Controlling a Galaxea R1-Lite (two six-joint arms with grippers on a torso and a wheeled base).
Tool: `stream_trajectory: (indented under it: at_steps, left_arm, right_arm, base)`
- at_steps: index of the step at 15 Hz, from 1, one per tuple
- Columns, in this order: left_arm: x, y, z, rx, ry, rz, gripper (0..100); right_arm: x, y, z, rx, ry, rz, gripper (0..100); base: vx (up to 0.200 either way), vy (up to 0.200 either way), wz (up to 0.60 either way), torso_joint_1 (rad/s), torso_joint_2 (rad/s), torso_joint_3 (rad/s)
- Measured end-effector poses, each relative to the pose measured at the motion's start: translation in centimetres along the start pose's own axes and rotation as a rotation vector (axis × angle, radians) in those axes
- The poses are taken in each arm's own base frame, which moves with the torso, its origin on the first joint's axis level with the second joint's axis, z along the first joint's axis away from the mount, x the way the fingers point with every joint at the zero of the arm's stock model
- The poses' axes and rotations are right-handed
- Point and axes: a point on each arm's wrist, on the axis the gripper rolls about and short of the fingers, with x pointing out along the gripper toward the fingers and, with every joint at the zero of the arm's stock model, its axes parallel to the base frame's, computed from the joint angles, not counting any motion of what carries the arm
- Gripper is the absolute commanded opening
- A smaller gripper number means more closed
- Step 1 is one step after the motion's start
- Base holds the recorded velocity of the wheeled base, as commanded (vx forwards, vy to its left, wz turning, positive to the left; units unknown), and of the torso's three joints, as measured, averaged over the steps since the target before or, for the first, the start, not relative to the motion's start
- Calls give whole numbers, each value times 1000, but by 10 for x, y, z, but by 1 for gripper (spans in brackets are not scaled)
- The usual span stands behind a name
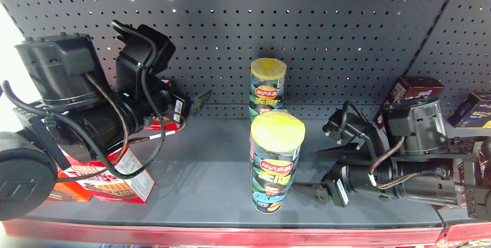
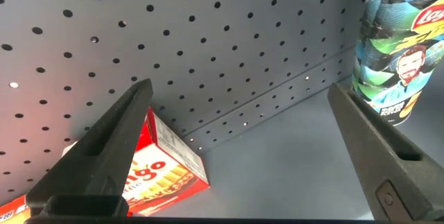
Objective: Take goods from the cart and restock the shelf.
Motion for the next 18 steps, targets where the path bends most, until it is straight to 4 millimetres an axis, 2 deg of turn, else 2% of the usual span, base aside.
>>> stream_trajectory:
  at_steps: [9,12,15,18]
  left_arm:
    - [2,-1,-1,1,4,-1,100]
    - [1,-1,-2,1,6,-3,100]
    - [1,0,-1,0,-2,4,100]
    - [-2,10,2,2,-12,35,100]
  right_arm:
    - [6,3,0,-5,-6,8,100]
    - [-1,-4,0,7,-18,-21,100]
    - [-29,-31,7,48,-95,-139,100]
    - [-80,-63,12,91,-210,-322,100]
  base:
    - [0,0,0,0,0,0]
    - [0,0,0,0,0,0]
    - [0,0,0,0,0,0]
    - [0,0,0,0,0,0]
